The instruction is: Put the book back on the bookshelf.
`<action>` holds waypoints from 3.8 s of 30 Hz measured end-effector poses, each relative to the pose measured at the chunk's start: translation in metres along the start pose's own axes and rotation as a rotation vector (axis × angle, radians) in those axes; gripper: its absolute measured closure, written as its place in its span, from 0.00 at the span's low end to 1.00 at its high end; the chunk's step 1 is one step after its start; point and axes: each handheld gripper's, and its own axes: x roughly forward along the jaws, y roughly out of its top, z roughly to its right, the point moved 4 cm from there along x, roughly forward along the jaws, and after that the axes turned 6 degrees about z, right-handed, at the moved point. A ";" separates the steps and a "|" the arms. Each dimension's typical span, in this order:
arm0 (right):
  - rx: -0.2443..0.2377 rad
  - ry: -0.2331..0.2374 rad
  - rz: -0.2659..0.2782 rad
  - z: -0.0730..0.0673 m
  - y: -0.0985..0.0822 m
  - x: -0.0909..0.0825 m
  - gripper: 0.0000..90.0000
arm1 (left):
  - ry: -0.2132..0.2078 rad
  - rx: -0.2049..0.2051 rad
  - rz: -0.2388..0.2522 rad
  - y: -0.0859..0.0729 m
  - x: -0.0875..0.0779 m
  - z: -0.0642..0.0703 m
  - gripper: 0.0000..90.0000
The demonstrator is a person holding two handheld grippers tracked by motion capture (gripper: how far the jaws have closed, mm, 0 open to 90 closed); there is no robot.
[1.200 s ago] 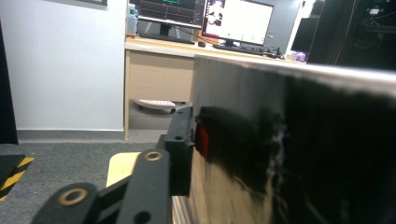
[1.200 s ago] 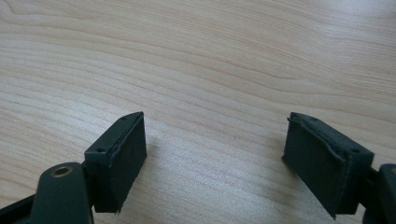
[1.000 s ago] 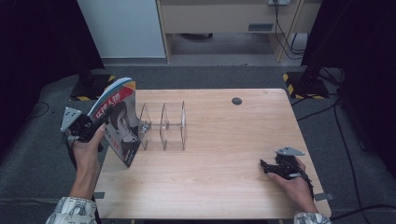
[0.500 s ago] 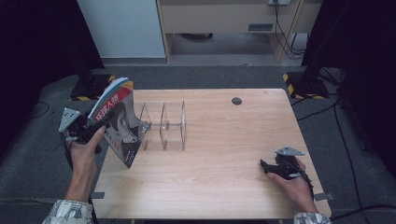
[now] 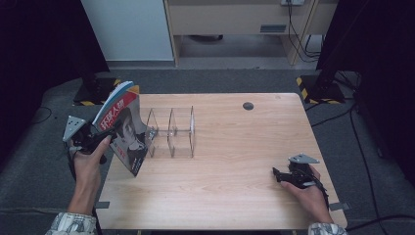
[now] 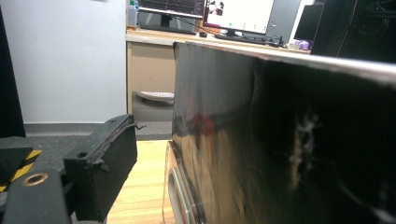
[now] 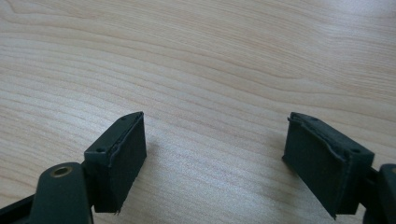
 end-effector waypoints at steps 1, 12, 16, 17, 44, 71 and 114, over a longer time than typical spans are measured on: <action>0.000 0.000 0.000 0.000 0.000 0.000 0.23 | -0.004 0.004 0.001 0.000 -0.001 0.000 0.10; 0.001 0.000 0.000 0.000 0.000 0.000 0.23 | -0.008 0.008 -0.018 -0.006 -0.009 0.005 0.07; 0.000 0.000 0.000 0.000 0.000 0.000 0.23 | 0.004 0.010 -0.024 -0.007 -0.014 0.004 0.07; 0.001 0.000 0.000 0.000 0.000 0.000 0.23 | 0.006 0.014 -0.027 -0.008 -0.015 0.003 0.07; -0.006 0.001 0.000 0.000 0.000 0.000 0.23 | -0.023 0.041 -0.146 -0.046 -0.043 0.013 0.06; -0.006 0.002 0.000 0.000 0.000 0.000 0.23 | -0.061 0.063 -0.268 -0.079 -0.062 0.025 0.08; -0.006 0.003 -0.003 -0.001 0.000 0.000 0.22 | -0.226 0.086 -0.320 -0.088 -0.088 0.074 0.10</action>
